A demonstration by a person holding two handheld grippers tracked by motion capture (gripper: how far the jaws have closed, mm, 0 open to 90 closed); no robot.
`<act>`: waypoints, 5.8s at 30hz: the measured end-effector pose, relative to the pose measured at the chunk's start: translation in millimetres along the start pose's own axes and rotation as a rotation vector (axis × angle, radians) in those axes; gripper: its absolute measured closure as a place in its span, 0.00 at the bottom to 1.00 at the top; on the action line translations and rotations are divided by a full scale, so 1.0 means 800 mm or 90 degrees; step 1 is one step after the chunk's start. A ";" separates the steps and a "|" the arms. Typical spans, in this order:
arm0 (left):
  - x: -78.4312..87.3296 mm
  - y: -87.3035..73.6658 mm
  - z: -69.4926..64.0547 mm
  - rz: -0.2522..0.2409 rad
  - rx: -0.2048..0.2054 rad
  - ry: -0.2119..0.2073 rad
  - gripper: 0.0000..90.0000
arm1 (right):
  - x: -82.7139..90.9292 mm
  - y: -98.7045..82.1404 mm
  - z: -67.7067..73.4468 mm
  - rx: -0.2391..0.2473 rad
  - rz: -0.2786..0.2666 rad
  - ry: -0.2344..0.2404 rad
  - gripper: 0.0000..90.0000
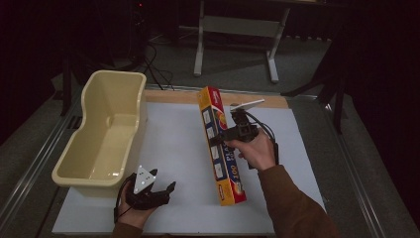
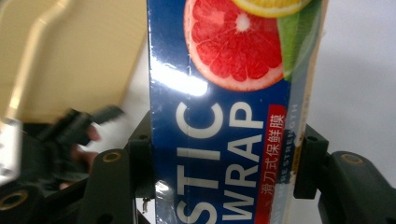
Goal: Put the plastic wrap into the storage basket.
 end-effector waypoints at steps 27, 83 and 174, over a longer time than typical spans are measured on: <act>0.001 0.001 0.001 -0.010 0.000 0.006 0.26 | 0.015 0.058 0.079 -0.040 -0.053 0.129 0.47; 0.005 -0.002 0.001 -0.011 -0.027 0.054 0.24 | -0.069 0.113 0.191 -0.147 -0.039 0.294 0.46; 0.014 0.003 0.006 -0.041 -0.019 0.043 0.26 | -0.223 0.081 0.242 -0.240 0.050 0.203 0.38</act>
Point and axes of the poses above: each handheld gripper's, and its own axes: x roughly backward along the jaws, y roughly out of its top, z roughly to its left, the point moved 4 cm from there along -x, roughly forward along the jaws, and after that the axes turned 11 degrees about -x, right-handed, at the moved point
